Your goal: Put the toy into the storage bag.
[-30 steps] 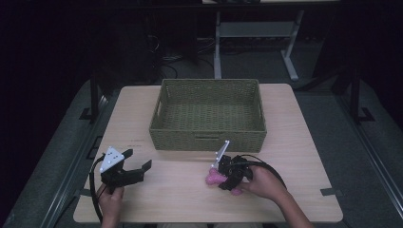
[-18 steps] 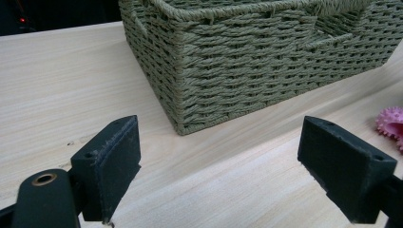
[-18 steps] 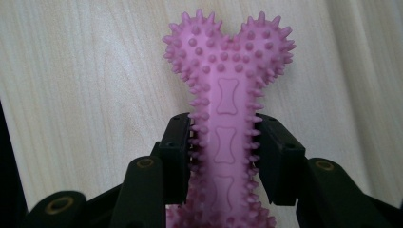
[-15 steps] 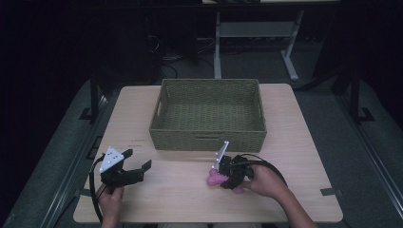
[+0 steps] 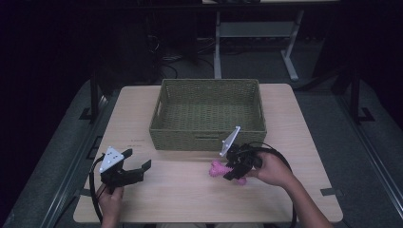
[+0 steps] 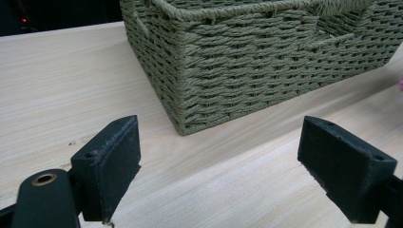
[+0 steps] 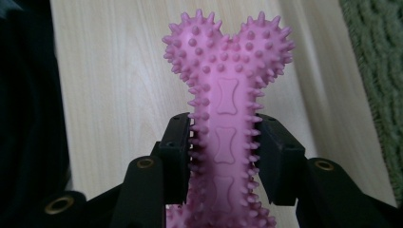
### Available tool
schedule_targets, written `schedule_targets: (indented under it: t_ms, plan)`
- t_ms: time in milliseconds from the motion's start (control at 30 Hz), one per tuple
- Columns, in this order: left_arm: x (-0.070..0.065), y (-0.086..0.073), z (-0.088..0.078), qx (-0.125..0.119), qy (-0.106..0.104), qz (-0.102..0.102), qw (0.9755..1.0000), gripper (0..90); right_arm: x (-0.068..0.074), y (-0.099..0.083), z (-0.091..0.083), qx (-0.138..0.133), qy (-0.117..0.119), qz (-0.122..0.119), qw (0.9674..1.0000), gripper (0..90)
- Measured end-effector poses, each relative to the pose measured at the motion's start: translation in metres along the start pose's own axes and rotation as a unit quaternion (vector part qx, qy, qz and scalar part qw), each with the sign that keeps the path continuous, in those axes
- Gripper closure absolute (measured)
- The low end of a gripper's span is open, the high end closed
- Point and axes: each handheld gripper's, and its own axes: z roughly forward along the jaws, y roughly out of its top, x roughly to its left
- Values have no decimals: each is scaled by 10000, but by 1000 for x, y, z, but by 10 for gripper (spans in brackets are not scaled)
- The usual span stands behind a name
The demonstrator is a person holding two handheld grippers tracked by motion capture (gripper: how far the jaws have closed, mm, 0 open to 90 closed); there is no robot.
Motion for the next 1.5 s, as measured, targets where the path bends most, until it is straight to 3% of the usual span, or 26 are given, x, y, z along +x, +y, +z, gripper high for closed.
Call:
schedule_targets:
  t_ms: [400,900,1500]
  plan:
    - [0,0,1,3,-1,4,10000,139,-10,10,-24,-180,157,-26,9997,581]
    - [0,0,2,25,7,14,10000,138,-26,25,-55,-372,136,-53,9992,582]
    - [0,0,2,34,18,23,10000,138,-43,51,-80,-315,34,-157,9994,581]
